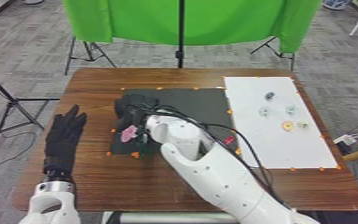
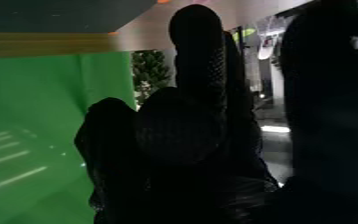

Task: Arrange flowers

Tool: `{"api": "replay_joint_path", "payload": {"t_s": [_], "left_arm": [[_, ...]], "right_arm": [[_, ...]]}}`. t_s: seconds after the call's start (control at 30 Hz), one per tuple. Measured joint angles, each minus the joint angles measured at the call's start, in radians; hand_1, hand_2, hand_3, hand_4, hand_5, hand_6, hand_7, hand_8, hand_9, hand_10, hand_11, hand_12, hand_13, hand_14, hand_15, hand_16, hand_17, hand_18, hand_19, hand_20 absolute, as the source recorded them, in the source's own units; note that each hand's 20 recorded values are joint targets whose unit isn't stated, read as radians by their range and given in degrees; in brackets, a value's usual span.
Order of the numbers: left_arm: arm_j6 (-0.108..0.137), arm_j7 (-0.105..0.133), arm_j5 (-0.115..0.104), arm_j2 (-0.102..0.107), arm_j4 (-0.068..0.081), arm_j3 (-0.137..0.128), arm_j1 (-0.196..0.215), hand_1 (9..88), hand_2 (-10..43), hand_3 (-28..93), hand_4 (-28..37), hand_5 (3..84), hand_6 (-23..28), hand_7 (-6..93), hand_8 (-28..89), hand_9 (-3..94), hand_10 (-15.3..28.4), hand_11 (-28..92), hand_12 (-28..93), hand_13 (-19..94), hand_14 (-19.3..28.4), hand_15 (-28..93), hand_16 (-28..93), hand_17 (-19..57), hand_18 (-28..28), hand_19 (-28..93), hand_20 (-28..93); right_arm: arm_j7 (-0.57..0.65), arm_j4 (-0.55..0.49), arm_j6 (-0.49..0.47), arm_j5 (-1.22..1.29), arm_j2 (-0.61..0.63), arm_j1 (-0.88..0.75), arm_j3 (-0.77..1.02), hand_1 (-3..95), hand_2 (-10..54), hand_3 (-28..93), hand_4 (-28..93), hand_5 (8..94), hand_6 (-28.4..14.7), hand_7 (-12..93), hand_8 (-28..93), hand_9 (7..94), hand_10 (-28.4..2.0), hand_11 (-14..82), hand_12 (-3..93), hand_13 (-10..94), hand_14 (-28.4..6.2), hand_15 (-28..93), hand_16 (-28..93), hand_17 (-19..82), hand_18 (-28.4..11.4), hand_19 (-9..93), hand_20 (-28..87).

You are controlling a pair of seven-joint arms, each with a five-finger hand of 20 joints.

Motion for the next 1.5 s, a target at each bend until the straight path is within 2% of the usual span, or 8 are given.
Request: {"api": "replay_joint_path", "payload": {"t_s": [0.17,0.33,0.47,0.63,0.87,1.17,1.4,1.5], "left_arm": [[-0.004,-0.001,0.0,-0.004,-0.001,-0.002,0.002,13.0,7.1,59,-28.3,39.4,5.1,1.7,-5,43.2,12.7,10,14,31,12.5,8,1,5.7,9.7,1,16],[-0.011,-0.007,0.001,-0.012,-0.001,-0.006,0.006,12.8,6.5,60,-28.3,39.8,5.1,2.9,-5,43.6,12.9,12,12,31,12.8,9,0,5.8,9.7,1,16],[-0.012,-0.015,0.002,-0.016,-0.001,-0.014,0.006,13.2,5.4,62,-28.3,40.1,5.1,3.4,-6,43.7,13.0,12,12,31,12.8,9,0,5.8,9.7,2,16],[-0.012,-0.015,0.002,-0.017,-0.003,-0.02,0.014,13.9,4.8,62,-28.3,40.2,5.1,3.6,-6,43.8,13.0,13,12,32,12.8,9,0,5.9,9.8,2,16],[-0.014,-0.015,0.006,-0.023,-0.011,-0.024,0.033,14.5,4.5,62,-28.3,40.3,4.9,4.0,-6,43.8,12.9,13,12,32,12.9,9,0,5.9,9.8,2,16],[-0.02,-0.019,0.011,-0.025,-0.012,-0.028,0.033,15.1,4.4,62,-28.3,40.5,4.8,4.2,-6,44.0,13.0,13,12,32,12.9,9,0,5.9,9.7,2,16],[-0.031,-0.03,0.015,-0.025,-0.012,-0.027,0.032,15.3,3.9,63,-28.3,40.5,4.8,4.1,-6,44.0,12.9,13,12,32,12.9,9,0,5.9,9.7,2,16],[-0.037,-0.035,0.016,-0.026,-0.012,-0.027,0.031,15.3,3.8,63,-28.3,40.6,4.8,4.1,-6,43.9,12.9,14,12,32,12.9,9,0,5.9,9.7,2,16]], "right_arm": [[0.056,-0.061,-0.013,0.13,0.036,0.012,-0.002,41.7,-9.5,66,-23,63.0,-0.4,18,-9,78.8,-13.6,29.9,26.4,85,-4.0,63,35,62,-12.1,93,58],[0.154,-0.268,0.07,0.332,0.156,0.011,0.03,38.7,-9.5,64,-19,62.4,-1.1,16,-8,72.2,-15.8,21.9,24.3,78,-7.5,62,34,56,-14.0,93,56],[0.175,-0.447,0.137,0.36,0.263,-0.034,0.209,37.7,-9.5,64,-17,60.7,-1.5,15,-7,68.1,-17.0,17.9,23.4,75,-8.9,62,34,54,-15.1,93,55],[0.269,-0.569,0.03,0.337,0.425,-0.125,0.485,37.0,-9.5,62,-17,59.6,-1.6,13,-7,67.1,-17.6,16.2,23.0,75,-9.2,62,33,54,-15.1,93,54],[0.342,-0.471,-0.074,0.243,0.61,-0.303,0.69,36.3,-9.5,60,-16,60.1,-1.1,13,-7,70.3,-17.3,17.6,23.3,78,-8.8,63,33,56,-14.7,93,54],[0.406,-0.349,-0.101,0.189,0.578,-0.454,0.734,37.3,-9.5,61,-15,62.5,-0.4,15,-7,74.7,-16.4,21.0,24.2,81,-7.2,64,33,59,-13.6,93,56],[0.42,-0.324,-0.103,0.178,0.556,-0.485,0.733,38.6,-9.5,61,-16,63.5,-0.3,15,-8,75.7,-16.0,23.4,25.1,82,-6.4,64,33,59,-13.6,93,56],[0.422,-0.328,-0.101,0.166,0.553,-0.5,0.739,44.8,-9.5,62,-16,63.9,-0.1,16,-7,75.7,-15.6,24.3,25.3,82,-5.7,63,33,60,-12.7,93,56]]}}
